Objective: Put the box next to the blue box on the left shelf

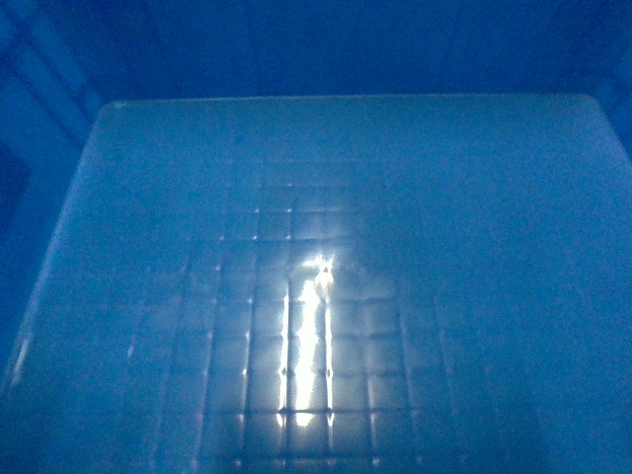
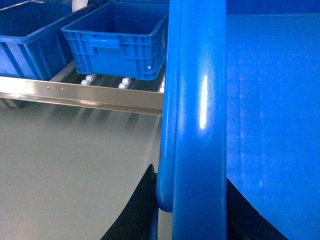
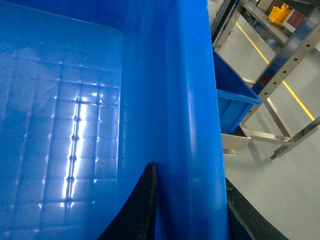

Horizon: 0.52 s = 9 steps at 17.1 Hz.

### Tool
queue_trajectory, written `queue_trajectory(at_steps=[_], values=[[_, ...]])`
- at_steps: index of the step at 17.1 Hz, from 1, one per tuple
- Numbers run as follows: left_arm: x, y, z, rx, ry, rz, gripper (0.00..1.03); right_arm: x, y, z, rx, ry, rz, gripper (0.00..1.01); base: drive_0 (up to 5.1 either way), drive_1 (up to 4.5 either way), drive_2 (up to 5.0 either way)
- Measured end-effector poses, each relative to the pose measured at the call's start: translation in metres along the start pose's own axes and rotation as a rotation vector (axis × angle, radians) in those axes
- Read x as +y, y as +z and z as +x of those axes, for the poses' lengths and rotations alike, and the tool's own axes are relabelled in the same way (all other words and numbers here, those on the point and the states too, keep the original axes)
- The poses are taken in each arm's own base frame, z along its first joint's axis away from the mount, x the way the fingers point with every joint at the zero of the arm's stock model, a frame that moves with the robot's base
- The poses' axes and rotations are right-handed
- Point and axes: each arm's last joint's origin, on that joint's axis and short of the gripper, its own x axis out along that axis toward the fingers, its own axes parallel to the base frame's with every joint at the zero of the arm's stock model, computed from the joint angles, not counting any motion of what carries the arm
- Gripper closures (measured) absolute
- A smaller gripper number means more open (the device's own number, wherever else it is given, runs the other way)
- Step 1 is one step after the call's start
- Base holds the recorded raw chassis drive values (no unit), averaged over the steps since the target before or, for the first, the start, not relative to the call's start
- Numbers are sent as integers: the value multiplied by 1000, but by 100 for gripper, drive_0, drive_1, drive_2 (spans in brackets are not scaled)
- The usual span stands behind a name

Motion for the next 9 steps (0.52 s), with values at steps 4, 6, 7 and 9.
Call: queue_trajectory(at_steps=[4,6,7,9], values=[[0,0,0,0,0,0,84,0,0,0,0,0,-1,79,0,0,0],[0,0,0,-1,0,0,84,0,0,0,0,0,0,79,0,0,0],[0,0,0,0,0,0,84,0,0,0,0,0,0,79,0,0,0],[0,0,0,0,0,0,84,0,0,0,0,0,-1,79,0,0,0]])
